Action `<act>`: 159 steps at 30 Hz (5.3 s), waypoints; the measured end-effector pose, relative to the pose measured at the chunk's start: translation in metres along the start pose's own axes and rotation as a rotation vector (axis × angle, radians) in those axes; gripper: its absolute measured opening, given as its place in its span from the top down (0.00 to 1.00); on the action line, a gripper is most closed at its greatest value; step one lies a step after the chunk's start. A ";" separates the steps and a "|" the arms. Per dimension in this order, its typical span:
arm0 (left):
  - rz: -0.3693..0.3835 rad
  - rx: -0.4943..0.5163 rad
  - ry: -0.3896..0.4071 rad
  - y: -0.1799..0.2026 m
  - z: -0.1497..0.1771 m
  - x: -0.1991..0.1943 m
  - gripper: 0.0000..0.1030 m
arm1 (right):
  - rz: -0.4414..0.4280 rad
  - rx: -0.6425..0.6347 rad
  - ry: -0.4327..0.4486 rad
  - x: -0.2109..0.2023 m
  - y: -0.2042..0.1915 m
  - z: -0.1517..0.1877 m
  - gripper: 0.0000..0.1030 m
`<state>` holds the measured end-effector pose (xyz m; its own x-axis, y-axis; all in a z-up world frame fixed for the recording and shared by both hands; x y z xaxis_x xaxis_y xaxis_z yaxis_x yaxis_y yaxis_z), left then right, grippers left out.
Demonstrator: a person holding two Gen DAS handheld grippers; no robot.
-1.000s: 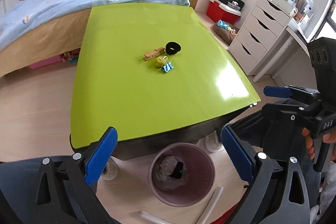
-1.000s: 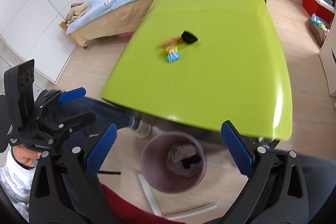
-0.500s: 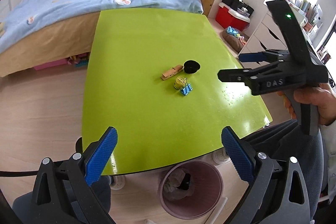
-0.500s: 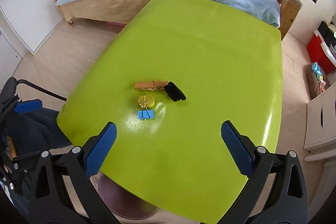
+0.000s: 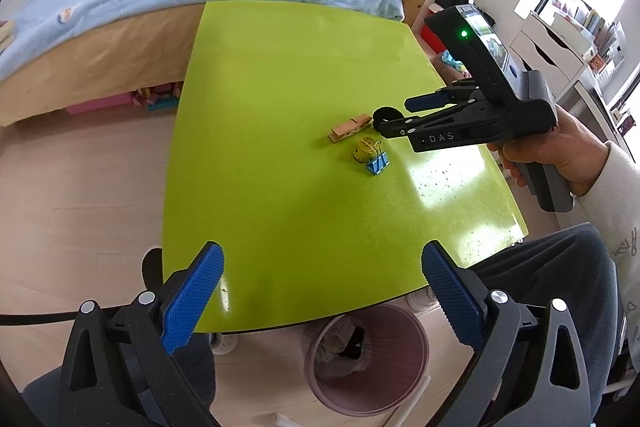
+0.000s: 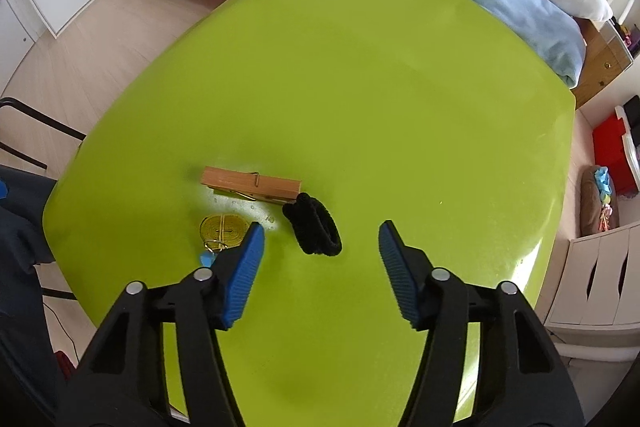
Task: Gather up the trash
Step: 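Grasp the black hair tie on the table with the right tool, then grasp the wooden clothespin with the left tool while the right tool holds the black tie, then carry the clothespin and black tie over the wastebasket and open both tools, then grasp the blue binder clip on the table with the right tool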
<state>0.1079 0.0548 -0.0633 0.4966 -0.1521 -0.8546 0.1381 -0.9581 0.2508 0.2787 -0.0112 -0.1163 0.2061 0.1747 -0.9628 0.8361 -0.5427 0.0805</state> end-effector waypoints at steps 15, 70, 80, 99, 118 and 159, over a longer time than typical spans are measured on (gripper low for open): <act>-0.004 0.105 -0.005 0.015 -0.024 0.010 0.07 | -0.085 0.145 0.017 -0.020 0.012 0.013 0.89; 0.009 0.315 -0.119 0.054 -0.094 0.044 0.88 | -0.126 0.334 0.167 -0.123 0.008 0.097 0.89; 0.051 0.243 -0.101 0.078 0.014 -0.031 0.88 | -0.185 0.306 0.131 -0.151 -0.078 0.173 0.89; 0.090 0.200 -0.108 0.095 0.097 -0.061 0.88 | -0.258 0.386 0.118 -0.126 -0.118 0.216 0.10; 0.071 0.186 -0.122 0.111 0.091 -0.041 0.08 | -0.208 0.490 0.222 -0.179 -0.077 0.235 0.03; -0.089 0.057 0.016 0.019 0.028 -0.065 0.07 | -0.131 0.098 0.033 -0.043 -0.060 0.038 0.03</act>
<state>0.0537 0.0401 -0.0159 0.4983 -0.0627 -0.8647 0.1332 -0.9800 0.1478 0.2000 -0.0175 -0.0899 0.1164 0.2756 -0.9542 0.8038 -0.5905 -0.0725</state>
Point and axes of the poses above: each gripper's, at about its wrist camera, not at the fingertips, and x roughly the way its jaws point, y to its right, z to its underside, the point moved 9 cm from there along x, roughly the way its jaws point, and after that the axes turned 3 degrees about -y, right-handed, at the moved point
